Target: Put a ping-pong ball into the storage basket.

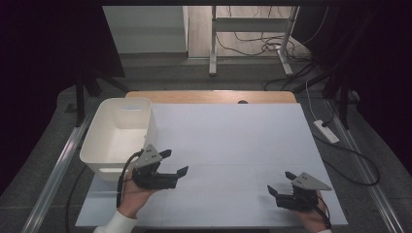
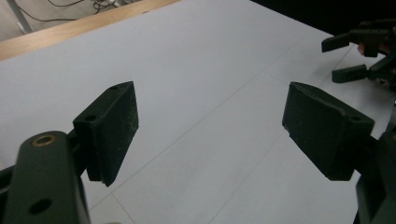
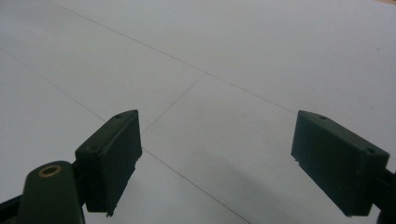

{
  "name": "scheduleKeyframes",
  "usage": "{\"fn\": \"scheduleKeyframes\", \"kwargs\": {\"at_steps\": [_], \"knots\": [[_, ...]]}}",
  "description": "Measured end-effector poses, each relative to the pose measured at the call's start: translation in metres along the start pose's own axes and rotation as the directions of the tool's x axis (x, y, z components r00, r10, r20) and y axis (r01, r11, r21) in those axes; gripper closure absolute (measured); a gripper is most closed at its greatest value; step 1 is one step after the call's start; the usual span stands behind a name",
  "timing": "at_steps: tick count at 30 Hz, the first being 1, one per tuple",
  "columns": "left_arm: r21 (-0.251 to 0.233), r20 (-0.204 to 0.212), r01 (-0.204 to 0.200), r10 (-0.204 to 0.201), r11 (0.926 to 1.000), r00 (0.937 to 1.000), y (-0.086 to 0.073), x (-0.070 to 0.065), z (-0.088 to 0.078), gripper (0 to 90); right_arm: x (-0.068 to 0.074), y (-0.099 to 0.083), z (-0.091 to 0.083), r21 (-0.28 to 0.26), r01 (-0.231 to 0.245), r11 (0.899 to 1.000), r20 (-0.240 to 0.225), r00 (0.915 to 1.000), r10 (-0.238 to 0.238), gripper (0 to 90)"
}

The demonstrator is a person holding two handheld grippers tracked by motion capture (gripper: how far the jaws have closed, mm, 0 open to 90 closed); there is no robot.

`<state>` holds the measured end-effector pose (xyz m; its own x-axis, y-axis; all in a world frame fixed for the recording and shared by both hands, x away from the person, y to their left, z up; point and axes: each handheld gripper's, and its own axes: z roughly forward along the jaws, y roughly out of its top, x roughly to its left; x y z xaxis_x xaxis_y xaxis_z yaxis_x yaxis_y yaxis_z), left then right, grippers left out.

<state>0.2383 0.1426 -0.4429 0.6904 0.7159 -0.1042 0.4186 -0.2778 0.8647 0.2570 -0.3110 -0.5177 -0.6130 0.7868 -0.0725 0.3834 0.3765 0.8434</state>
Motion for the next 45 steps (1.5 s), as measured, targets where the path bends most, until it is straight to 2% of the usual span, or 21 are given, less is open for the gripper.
{"fn": "scheduleKeyframes", "kwargs": {"at_steps": [1,4,7,15,19,22,30,33,36,38,45], "knots": [[0.001,0.011,-0.007,0.007,1.0,0.9999,-0.004,-0.003,0.0,19.3,0.0,0.0,0.0,0.0,0.001,1.0,0.001,1.0,-0.001,16.1],[0.01,0.008,-0.027,0.027,0.9996,0.9996,-0.009,-0.008,0.001,19.2,0.001,0.0,0.0,0.001,0.004,1.0,0.001,1.0,-0.004,16.1],[0.021,0.012,-0.025,0.024,0.9995,0.9996,-0.014,-0.01,0.003,18.9,0.0,0.0,0.0,0.0,0.002,1.0,0.002,1.0,-0.002,16.1],[0.044,-0.017,-0.036,0.037,0.9984,0.9992,-0.031,-0.011,0.002,18.6,0.0,0.0,0.0,0.0,0.002,1.0,0.001,1.0,-0.002,16.1],[0.051,-0.028,-0.025,0.026,0.9984,0.9993,-0.042,-0.007,0.002,18.4,0.001,0.0,0.0,-0.002,0.001,1.0,0.002,1.0,-0.001,16.1],[0.063,-0.059,-0.029,0.032,0.9976,0.9977,-0.051,-0.003,0.002,18.4,0.0,0.0,-0.001,0.003,0.001,1.0,0.005,1.0,-0.001,16.1],[0.062,-0.064,0.001,0.003,0.9981,0.998,-0.069,0.008,0.003,18.3,0.001,0.0,-0.001,-0.002,-0.001,1.0,0.0,1.0,0.001,16.1],[0.049,-0.048,0.018,-0.016,0.9986,0.9987,-0.073,0.011,0.001,18.3,0.001,0.0,-0.001,-0.002,-0.004,1.0,0.0,1.0,0.004,16.1],[0.048,-0.054,0.015,-0.012,0.9988,0.9984,-0.074,0.013,0.001,18.5,0.001,0.0,-0.001,-0.002,-0.002,1.0,-0.006,1.0,0.002,16.0],[0.041,-0.036,0.027,-0.025,0.9988,0.999,-0.075,0.015,0.0,18.5,0.001,0.0,-0.001,-0.004,0.003,1.0,-0.009,1.0,-0.003,16.0],[0.059,-0.062,0.019,-0.015,0.9981,0.9979,-0.076,0.015,0.002,18.7,0.001,0.0,-0.001,-0.005,0.003,1.0,-0.009,1.0,-0.003,16.0]]}}
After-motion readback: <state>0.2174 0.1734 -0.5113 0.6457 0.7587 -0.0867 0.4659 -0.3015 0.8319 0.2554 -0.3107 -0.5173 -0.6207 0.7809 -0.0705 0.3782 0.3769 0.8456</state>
